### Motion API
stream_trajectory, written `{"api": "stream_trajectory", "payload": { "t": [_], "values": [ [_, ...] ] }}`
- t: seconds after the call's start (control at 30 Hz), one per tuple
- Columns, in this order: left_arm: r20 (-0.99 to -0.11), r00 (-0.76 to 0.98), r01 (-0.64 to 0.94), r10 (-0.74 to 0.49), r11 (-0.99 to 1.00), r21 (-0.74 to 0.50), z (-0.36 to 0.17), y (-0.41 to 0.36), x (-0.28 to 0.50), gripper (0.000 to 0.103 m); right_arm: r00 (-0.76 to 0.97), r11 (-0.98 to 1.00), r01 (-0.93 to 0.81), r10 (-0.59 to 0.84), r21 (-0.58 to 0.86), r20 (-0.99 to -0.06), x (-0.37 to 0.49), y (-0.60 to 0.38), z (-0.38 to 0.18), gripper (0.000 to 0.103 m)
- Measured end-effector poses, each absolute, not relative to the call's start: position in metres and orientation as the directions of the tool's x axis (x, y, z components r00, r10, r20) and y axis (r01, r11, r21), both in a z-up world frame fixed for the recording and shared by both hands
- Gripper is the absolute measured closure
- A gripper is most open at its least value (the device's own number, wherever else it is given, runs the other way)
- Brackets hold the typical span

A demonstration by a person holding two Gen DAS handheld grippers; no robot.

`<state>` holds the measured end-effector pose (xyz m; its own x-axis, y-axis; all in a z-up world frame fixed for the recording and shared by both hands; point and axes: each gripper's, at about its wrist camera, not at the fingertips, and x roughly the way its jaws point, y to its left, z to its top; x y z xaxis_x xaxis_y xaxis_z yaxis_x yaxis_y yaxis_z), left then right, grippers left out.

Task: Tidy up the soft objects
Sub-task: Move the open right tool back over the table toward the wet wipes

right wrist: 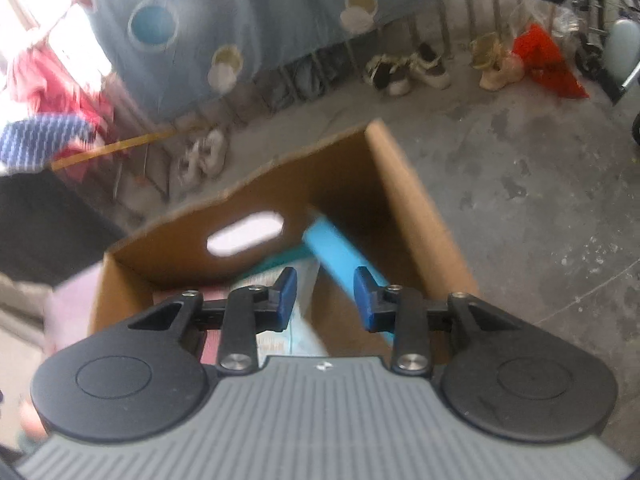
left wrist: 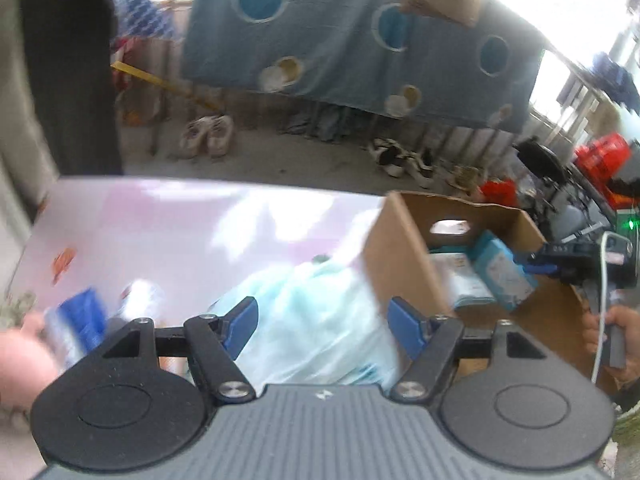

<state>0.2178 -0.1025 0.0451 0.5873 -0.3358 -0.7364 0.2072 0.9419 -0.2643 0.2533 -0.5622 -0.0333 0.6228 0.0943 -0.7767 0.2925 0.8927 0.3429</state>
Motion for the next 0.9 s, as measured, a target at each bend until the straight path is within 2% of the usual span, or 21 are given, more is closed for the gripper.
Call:
{"api": "stream_trajectory", "payload": {
  "t": [0.1,0.2,0.37,0.5,0.57,0.73,0.9],
  "values": [
    [-0.736,0.589,0.158,-0.334,0.940,-0.301,0.033,-0.073,0.207,0.030,0.580,0.883,0.278,0.159,0.378,-0.799,0.252,-0.550,-0.050,0.072],
    [-0.737,0.591,0.123,-0.327,0.940,-0.318,0.021,-0.053,0.196,0.030,0.599,0.880,0.276,0.158,0.388,-0.785,0.248,-0.543,-0.047,0.072],
    [-0.731,0.603,0.102,-0.319,0.940,-0.326,0.009,-0.034,0.177,0.030,0.675,0.928,0.309,-0.059,0.208,-0.736,0.252,-0.541,-0.017,0.072],
    [-0.722,0.613,0.110,-0.320,0.940,-0.324,0.002,-0.029,0.164,0.030,0.625,0.931,0.332,-0.095,0.154,-0.775,0.268,-0.543,-0.029,0.072],
    [-0.722,0.614,0.116,-0.320,0.941,-0.319,-0.001,-0.028,0.160,0.030,0.614,0.944,0.320,-0.142,0.080,-0.776,0.270,-0.534,-0.033,0.071],
    [-0.722,0.610,0.122,-0.326,0.939,-0.321,-0.007,-0.026,0.156,0.030,0.589,0.963,0.263,-0.117,0.052,-0.799,0.277,-0.517,-0.040,0.071],
    [-0.717,0.610,0.120,-0.338,0.933,-0.338,-0.010,-0.022,0.154,0.030,0.580,0.964,0.229,-0.024,0.134,-0.815,0.282,-0.507,-0.039,0.071]
  ]
}}
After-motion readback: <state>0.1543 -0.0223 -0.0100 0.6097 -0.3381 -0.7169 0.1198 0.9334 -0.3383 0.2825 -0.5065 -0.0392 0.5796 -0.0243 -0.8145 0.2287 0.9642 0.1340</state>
